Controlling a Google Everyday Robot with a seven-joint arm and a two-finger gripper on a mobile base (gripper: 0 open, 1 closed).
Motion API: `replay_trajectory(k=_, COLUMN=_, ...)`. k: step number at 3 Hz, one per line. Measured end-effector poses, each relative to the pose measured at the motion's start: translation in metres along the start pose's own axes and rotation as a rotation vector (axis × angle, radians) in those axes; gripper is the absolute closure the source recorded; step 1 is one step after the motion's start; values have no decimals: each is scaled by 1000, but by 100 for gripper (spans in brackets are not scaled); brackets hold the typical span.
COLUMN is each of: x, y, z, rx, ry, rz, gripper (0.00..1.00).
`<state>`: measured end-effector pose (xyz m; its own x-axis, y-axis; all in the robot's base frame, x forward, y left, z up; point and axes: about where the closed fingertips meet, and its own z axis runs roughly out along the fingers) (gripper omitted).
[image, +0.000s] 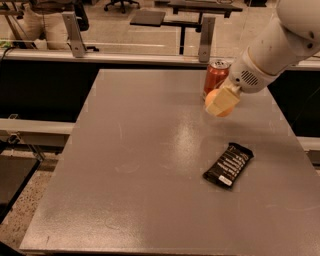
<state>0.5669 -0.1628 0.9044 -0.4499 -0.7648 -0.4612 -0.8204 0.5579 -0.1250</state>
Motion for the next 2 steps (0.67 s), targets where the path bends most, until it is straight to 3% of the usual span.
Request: replay_trajectory(k=2, x=15, y=-55, z=19, rx=25, ry=-22, rz=74, gripper=100)
